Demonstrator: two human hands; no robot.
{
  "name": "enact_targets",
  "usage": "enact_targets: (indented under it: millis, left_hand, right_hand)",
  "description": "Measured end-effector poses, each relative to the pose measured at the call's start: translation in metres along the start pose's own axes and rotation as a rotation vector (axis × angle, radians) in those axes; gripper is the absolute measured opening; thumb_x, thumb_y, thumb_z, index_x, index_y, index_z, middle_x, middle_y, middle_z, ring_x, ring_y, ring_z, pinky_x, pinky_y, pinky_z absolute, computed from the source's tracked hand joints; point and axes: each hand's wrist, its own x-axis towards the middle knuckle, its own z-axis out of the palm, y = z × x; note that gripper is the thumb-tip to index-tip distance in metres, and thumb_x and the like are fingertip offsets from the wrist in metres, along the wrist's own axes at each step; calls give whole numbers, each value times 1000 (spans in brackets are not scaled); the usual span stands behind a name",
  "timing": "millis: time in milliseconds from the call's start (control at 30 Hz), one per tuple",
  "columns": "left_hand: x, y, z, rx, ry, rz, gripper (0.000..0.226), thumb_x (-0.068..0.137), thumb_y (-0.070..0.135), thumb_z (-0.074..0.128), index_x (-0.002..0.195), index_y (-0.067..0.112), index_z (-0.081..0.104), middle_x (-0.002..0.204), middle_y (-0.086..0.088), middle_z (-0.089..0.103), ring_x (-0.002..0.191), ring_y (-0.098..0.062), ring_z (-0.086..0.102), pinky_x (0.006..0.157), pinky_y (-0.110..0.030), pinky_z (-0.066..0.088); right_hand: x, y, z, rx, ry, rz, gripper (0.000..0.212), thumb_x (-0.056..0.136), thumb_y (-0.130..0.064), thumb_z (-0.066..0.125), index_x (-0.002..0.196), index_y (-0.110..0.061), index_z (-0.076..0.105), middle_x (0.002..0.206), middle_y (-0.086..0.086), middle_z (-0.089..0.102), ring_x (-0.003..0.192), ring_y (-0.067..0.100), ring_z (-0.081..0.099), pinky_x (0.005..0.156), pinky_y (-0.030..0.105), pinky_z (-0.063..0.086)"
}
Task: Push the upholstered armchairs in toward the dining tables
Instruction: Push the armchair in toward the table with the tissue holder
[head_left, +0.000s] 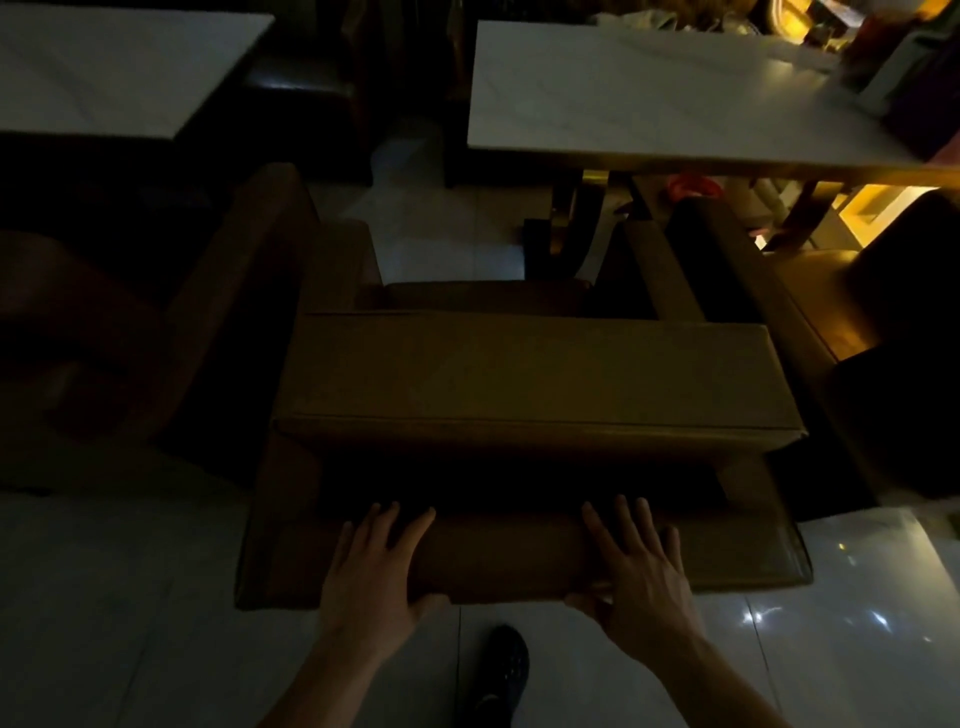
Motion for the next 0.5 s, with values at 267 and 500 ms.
enact_targets:
  millis: [267, 500]
  left_hand:
    - [4, -9, 11, 20, -32, 37, 99, 67, 70, 72, 151, 40, 29, 153, -9, 42, 143, -35, 33, 113, -56, 29]
    - [14, -15, 19, 11, -4, 78, 111, 52, 70, 81, 147, 35, 35, 142, -12, 54, 133, -36, 46, 104, -56, 39]
  right_hand:
    - [4, -3, 2, 2, -14, 19, 104, 81, -81, 43, 147, -43, -27, 157, 6, -31, 145, 33, -30, 119, 57, -9]
    - [14, -5, -8, 0, -56, 48, 108, 77, -81, 49, 147, -45, -26, 155, 3, -33, 145, 31, -30, 121, 57, -5]
